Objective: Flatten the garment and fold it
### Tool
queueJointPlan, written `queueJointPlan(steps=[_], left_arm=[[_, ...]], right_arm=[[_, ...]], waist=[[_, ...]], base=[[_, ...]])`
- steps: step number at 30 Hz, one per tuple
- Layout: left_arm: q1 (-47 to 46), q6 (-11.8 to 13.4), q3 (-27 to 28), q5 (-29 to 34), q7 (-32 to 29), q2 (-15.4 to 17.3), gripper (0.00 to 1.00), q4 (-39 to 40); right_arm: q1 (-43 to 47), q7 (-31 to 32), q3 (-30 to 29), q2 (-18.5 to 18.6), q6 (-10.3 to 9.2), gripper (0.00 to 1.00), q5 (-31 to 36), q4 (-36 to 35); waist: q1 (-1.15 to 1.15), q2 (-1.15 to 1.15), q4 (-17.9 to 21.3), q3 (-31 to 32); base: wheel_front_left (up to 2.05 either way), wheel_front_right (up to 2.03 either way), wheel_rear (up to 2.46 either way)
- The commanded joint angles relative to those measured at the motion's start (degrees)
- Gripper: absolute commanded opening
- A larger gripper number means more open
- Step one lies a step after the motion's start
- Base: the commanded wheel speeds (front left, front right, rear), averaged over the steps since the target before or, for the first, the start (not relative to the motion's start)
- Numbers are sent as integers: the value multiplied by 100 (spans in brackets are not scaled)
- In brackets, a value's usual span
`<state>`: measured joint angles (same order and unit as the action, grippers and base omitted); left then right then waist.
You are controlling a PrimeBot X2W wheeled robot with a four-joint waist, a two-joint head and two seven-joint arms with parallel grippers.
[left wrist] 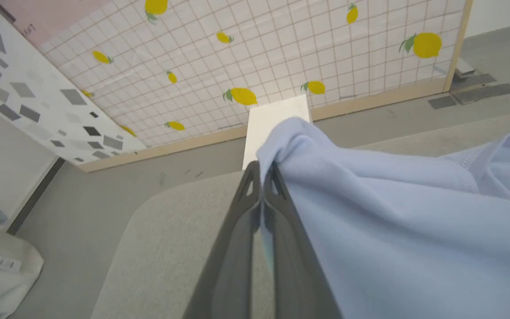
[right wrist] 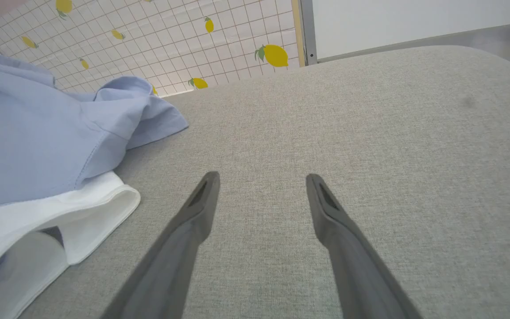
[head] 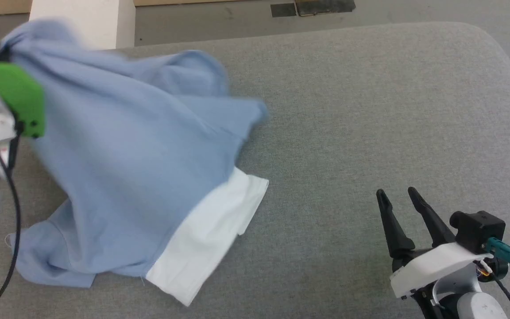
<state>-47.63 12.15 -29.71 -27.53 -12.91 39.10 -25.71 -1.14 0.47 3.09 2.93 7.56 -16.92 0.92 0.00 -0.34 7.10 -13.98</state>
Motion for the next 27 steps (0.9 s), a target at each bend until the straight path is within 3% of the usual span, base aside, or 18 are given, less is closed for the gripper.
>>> queueJointPlan(steps=[1, 2, 4, 10, 19, 24, 27], left_arm=[[266, 149, 65, -113, -10, 29, 0, -182], [374, 187, 114, -217, -23, -16, 0, -273], [598, 128, 152, -409, 35, -133, 100, -374], [1149, 200, 294, -745, 470, -468, 100, -559], [2423, 423, 1114, -1210, 2695, -1277, 100, 126], [3251, 574, 1812, -385, 2787, -2040, 100, 1568], [3656, 364, 2118, 188, 2789, -2590, 100, 2167]], right_arm=[[-80, -40, 4, -5, -8, 100, -39, 27], [-83, -41, -6, -5, -8, 100, -39, 36], [-99, -28, -6, -5, -8, 100, -26, 51], [-155, 38, 23, -5, -8, 100, 18, 39], [-334, 139, 180, -5, -8, 100, 156, 0], [-1004, 285, 267, -5, -8, 100, 466, 66], [-1593, 410, 236, 28, -8, 100, 564, 341]], waist=[[0, 34, -7, -35], [0, 34, -30, -43], [0, 34, -88, -59], [0, 34, -332, -9], [0, 34, -754, 258], [0, 34, -1164, 146], [0, 34, -1469, 8]], base=[[0, 0, 0], [0, 0, 0], [0, 0, 0], [0, 0, 0], [0, 0, 0], [0, 0, 0], [0, 0, 0]])
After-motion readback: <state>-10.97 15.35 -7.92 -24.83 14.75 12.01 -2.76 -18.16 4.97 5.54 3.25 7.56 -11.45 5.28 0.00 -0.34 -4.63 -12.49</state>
